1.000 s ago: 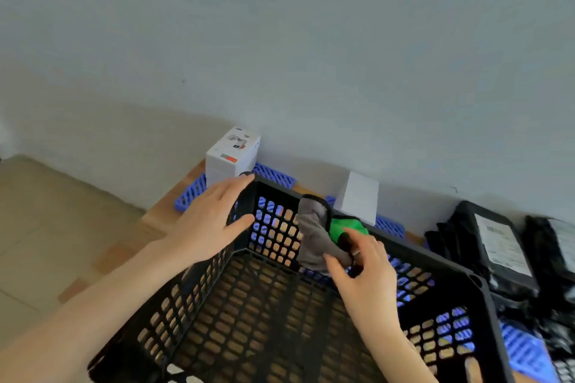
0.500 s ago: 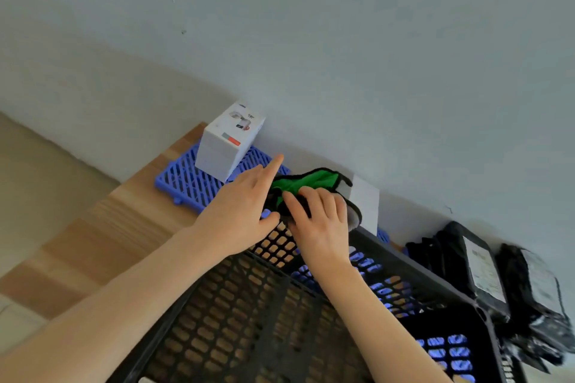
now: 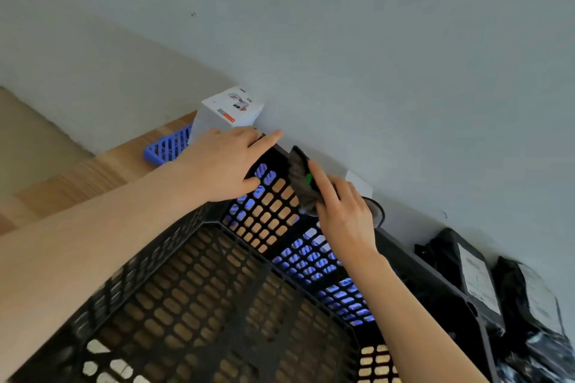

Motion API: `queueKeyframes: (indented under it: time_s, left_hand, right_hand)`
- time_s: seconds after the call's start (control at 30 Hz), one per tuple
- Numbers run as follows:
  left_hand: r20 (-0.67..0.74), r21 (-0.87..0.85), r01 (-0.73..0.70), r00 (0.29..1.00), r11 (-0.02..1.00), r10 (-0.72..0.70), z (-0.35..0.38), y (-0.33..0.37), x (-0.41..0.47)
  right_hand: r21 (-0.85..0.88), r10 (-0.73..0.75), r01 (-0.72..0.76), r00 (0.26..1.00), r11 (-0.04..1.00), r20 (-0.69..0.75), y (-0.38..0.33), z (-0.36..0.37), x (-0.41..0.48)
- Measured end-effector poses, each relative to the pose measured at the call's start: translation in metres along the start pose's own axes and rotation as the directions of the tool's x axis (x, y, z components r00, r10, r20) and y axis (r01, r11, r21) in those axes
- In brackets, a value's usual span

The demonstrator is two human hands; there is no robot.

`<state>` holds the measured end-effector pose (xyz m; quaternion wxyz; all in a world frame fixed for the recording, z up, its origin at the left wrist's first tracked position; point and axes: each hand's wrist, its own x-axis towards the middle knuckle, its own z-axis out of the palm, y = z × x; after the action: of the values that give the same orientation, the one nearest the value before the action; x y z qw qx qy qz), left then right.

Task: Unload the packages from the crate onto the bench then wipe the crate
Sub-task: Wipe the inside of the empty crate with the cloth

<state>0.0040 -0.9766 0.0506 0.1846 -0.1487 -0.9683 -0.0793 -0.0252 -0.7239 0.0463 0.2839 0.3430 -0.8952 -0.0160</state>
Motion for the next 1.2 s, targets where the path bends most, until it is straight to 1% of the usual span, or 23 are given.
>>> queueKeyframes:
  time_s: [0.13, 0.23, 0.3, 0.4, 0.43, 0.57, 0.67, 0.77, 0.83, 0.93, 1.07, 1.13, 1.2]
  left_hand:
    - [0.016, 0.126, -0.022, 1.000, 0.992, 0.020, 0.005, 0.003, 0.001]
    - [-0.009, 0.191, -0.035, 0.999, 0.981, 0.037, 0.011, 0.003, 0.002]
    - [-0.009, 0.162, -0.012, 1.000, 0.987, 0.014, 0.011, 0.003, 0.002]
    - [-0.023, 0.092, 0.031, 0.999, 0.995, -0.029, 0.009, 0.004, 0.004]
    - [-0.033, 0.069, 0.035, 0.999, 0.997, -0.033, 0.009, 0.005, 0.004]
    - [-0.048, 0.010, 0.066, 0.997, 0.998, -0.065, 0.015, 0.000, 0.005]
    - [-0.032, 0.017, 0.084, 0.996, 0.996, -0.084, 0.015, -0.001, 0.007]
    - [-0.003, 0.080, 0.055, 0.998, 0.995, -0.055, 0.013, 0.000, 0.004]
    - [0.049, 0.167, -0.013, 0.999, 0.986, 0.004, 0.012, 0.003, 0.001]
    - [0.106, 0.276, -0.047, 0.994, 0.960, 0.018, 0.012, 0.005, -0.001]
    - [0.151, 0.259, 0.006, 0.987, 0.966, -0.047, 0.011, 0.014, -0.004]
    - [0.163, 0.238, 0.038, 0.983, 0.970, -0.079, 0.010, 0.020, -0.005]
    - [0.143, 0.225, 0.062, 0.985, 0.972, -0.096, 0.010, 0.023, -0.004]
  right_hand:
    - [0.012, 0.073, -0.073, 0.997, 0.997, 0.011, 0.018, -0.018, -0.025]
    - [0.023, 0.020, -0.020, 1.000, 1.000, 0.014, 0.019, -0.015, -0.017]
    - [0.035, -0.005, 0.004, 1.000, 0.999, 0.027, 0.014, -0.007, -0.003]
    - [0.052, 0.064, -0.067, 0.997, 0.996, 0.052, 0.000, 0.007, 0.025]
    - [0.049, 0.065, -0.067, 0.997, 0.997, 0.052, -0.008, 0.012, 0.035]
    - [0.025, 0.015, -0.016, 0.999, 1.000, 0.039, -0.040, 0.029, 0.071]
    - [0.013, 0.010, -0.011, 0.999, 1.000, 0.031, -0.041, 0.034, 0.077]
    - [0.037, 0.001, -0.001, 1.000, 0.999, 0.000, -0.027, 0.033, 0.062]
    - [0.036, 0.017, -0.018, 1.000, 0.999, 0.010, -0.014, 0.027, 0.045]
    - [0.044, 0.025, -0.026, 0.999, 0.999, 0.025, 0.015, 0.010, 0.012]
    - [0.062, 0.073, -0.077, 0.995, 0.995, 0.075, 0.053, -0.013, -0.039]
    - [0.044, 0.082, -0.085, 0.994, 0.995, 0.079, 0.060, -0.015, -0.046]
    - [0.024, 0.066, -0.068, 0.995, 0.997, 0.076, 0.057, -0.012, -0.037]
